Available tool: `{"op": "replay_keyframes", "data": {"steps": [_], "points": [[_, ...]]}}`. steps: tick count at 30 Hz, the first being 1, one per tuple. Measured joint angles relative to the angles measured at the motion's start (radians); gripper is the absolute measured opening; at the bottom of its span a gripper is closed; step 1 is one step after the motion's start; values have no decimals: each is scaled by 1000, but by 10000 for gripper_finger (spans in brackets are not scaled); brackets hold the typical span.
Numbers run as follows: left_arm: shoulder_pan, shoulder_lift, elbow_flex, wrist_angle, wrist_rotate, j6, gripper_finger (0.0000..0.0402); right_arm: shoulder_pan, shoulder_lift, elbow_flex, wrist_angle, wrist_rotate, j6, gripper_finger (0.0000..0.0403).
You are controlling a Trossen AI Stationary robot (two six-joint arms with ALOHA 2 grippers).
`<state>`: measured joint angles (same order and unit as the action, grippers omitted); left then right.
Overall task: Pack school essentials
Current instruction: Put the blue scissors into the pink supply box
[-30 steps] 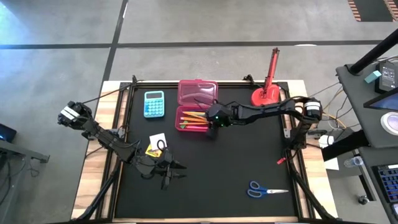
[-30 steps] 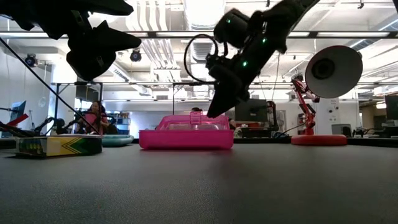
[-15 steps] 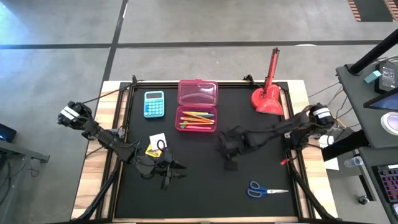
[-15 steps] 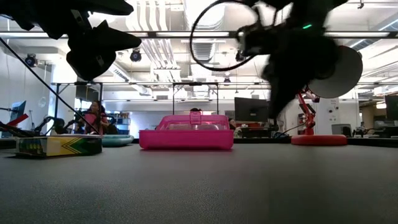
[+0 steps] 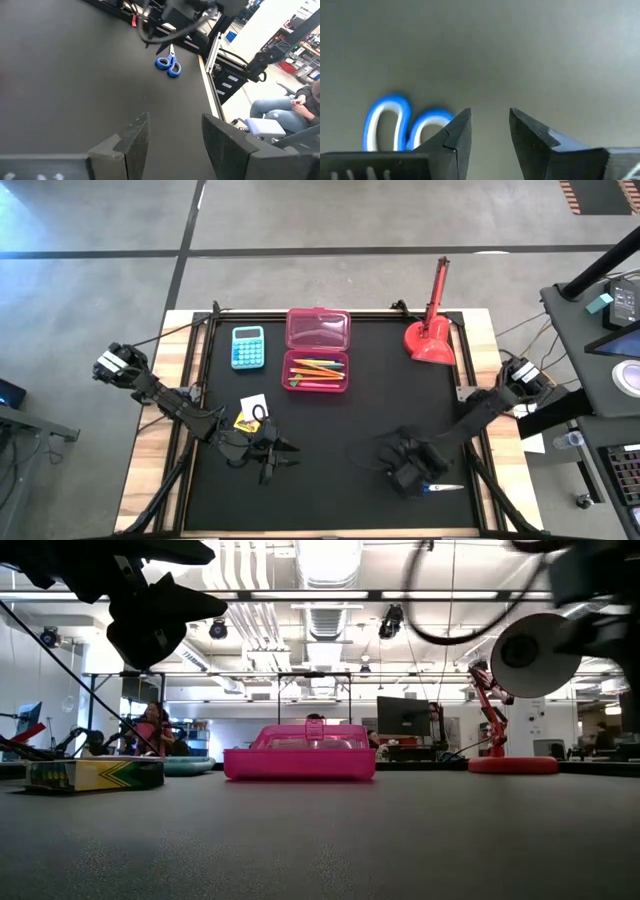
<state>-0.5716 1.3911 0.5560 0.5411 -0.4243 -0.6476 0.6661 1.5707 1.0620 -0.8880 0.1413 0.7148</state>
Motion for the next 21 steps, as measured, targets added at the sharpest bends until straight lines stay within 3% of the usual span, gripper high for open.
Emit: {"op": "replay_keyframes", "data": {"steps": [12, 21], "points": [[0, 0, 0, 0, 0, 0, 164, 209, 1, -83, 2, -14, 327, 125], [0, 0, 0, 0, 0, 0, 164, 270, 1, -83, 56, -15, 388, 148]]}}
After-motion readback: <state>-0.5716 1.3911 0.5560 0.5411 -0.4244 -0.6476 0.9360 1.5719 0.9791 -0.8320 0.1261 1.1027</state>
